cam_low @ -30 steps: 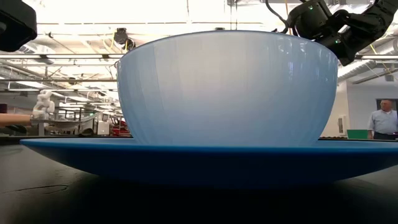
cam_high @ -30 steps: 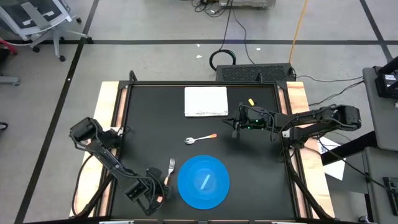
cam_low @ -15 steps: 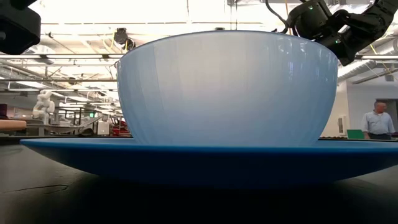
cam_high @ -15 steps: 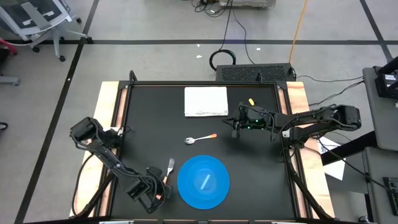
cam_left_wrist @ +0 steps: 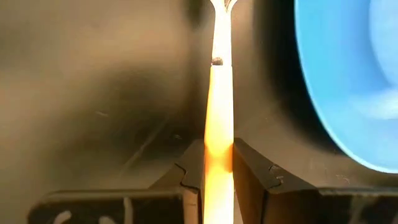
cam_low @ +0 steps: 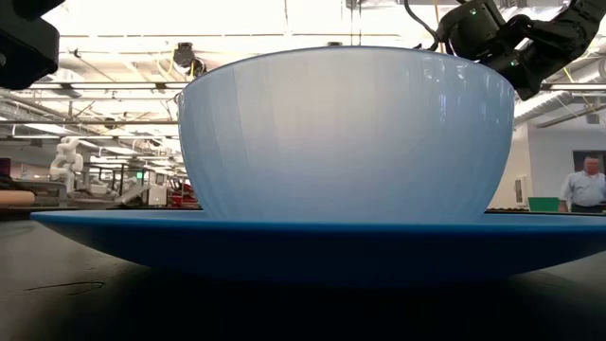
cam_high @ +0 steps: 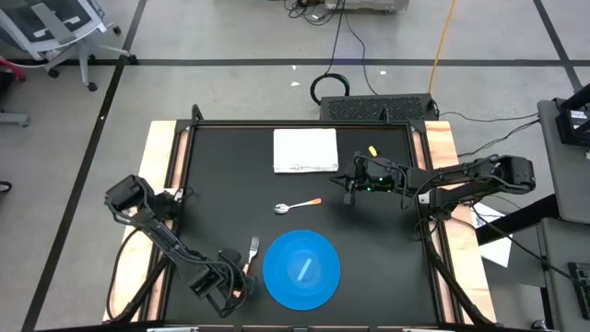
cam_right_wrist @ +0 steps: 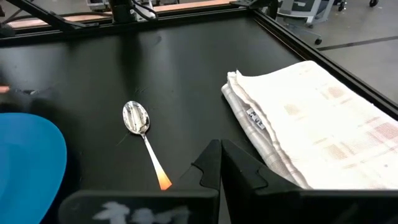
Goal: Set table place
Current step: Move the orange fork below the napkin to the left side of the blue plate, then put the orange spoon into the blue bowl
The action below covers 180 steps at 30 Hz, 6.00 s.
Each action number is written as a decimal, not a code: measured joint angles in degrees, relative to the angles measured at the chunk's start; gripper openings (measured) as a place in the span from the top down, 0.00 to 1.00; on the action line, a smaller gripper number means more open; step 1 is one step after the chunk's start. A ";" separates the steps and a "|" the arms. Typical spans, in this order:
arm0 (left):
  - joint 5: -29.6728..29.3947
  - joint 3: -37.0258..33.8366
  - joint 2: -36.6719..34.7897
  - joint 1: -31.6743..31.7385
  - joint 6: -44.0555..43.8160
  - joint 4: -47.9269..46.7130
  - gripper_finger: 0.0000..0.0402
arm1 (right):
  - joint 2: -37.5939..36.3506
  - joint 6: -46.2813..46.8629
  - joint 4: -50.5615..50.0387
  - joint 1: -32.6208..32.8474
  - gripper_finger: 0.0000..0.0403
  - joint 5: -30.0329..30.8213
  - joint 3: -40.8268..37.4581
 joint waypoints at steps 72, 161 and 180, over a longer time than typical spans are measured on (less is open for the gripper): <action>-0.79 -0.04 1.57 0.08 -2.47 8.36 0.77 | 0.00 -0.02 0.37 0.00 1.00 -0.01 0.00; 14.89 -51.58 -68.00 53.10 128.15 59.01 1.00 | -13.23 -0.13 19.73 -11.63 1.00 -21.68 -14.76; -7.22 -51.58 -78.52 36.19 130.86 47.31 1.00 | -25.62 6.03 23.12 -11.32 1.00 -21.33 -26.12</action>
